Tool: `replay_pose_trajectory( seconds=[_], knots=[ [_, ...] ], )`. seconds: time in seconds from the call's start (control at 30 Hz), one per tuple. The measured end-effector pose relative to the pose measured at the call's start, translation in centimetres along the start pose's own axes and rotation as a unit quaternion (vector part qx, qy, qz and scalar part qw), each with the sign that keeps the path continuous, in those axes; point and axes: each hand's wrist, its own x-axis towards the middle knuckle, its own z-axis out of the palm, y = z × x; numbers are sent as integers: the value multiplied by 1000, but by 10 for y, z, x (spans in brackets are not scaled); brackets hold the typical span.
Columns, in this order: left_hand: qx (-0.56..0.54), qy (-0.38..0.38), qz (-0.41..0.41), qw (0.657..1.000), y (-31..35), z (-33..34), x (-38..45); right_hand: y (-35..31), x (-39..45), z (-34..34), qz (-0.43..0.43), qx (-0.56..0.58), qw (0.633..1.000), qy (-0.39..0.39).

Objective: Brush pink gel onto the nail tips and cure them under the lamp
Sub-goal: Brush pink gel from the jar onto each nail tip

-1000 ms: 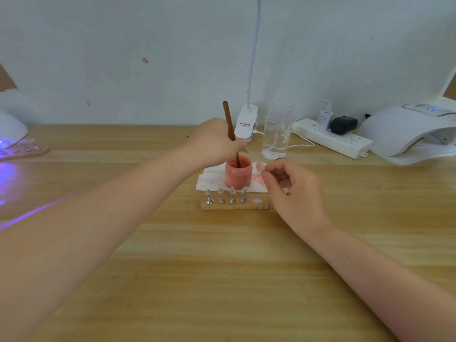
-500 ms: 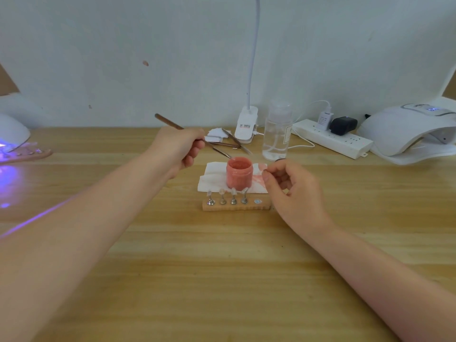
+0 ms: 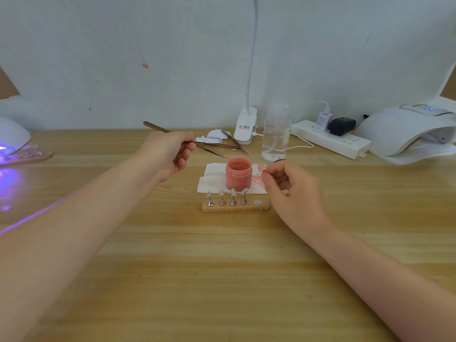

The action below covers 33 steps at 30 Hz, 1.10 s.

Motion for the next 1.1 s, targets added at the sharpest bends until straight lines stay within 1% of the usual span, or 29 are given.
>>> replay_pose_trajectory(
  seconds=[0.17, 0.33, 0.43, 0.53, 0.6, 0.7, 0.83, 0.93, 1.0, 1.03, 1.1],
  knots=[
    [3, -20, -14, 1000, -4, 9, -3, 0, 0, 0, 6, 2, 1000, -2],
    [13, -10, -24, 1000, -7, 3, 0, -1, -1, 0, 5, 5, 1000, -2],
    [-9, -1, -14, 1000, -4, -1, 1, 0, -1, -1, 1, 0, 1000, -3],
    [-29, -10, -16, 999, -3, 2, 0, -1, -1, 0, 1, -3, 1000, -3],
    [-16, -14, -19, 1000, -7, 6, -1, 0, -1, -1, 1, -10, 1000, -2],
    [-6, 1, -16, 1000, -15, 7, 0, 0, 0, -1, 0, -19, 1000, -2],
    [-34, 24, -12, 999, -17, 0, 0, 0, 0, -1, -5, -25, 1000, -1],
    [-91, 20, 43, 995, -14, -1, -12, -1, 0, -2, 0, -25, 1000, -4],
    [-115, -5, 123, 986, -13, 1, -28, -1, 0, -2, 6, -22, 1000, -6],
    [-105, -23, 173, 979, -15, 3, -38, -1, 0, -2, 7, -20, 1000, -6],
    [-50, -55, 266, 961, -22, 6, -57, -1, 0, -2, 13, -12, 1000, -1]
  ],
)
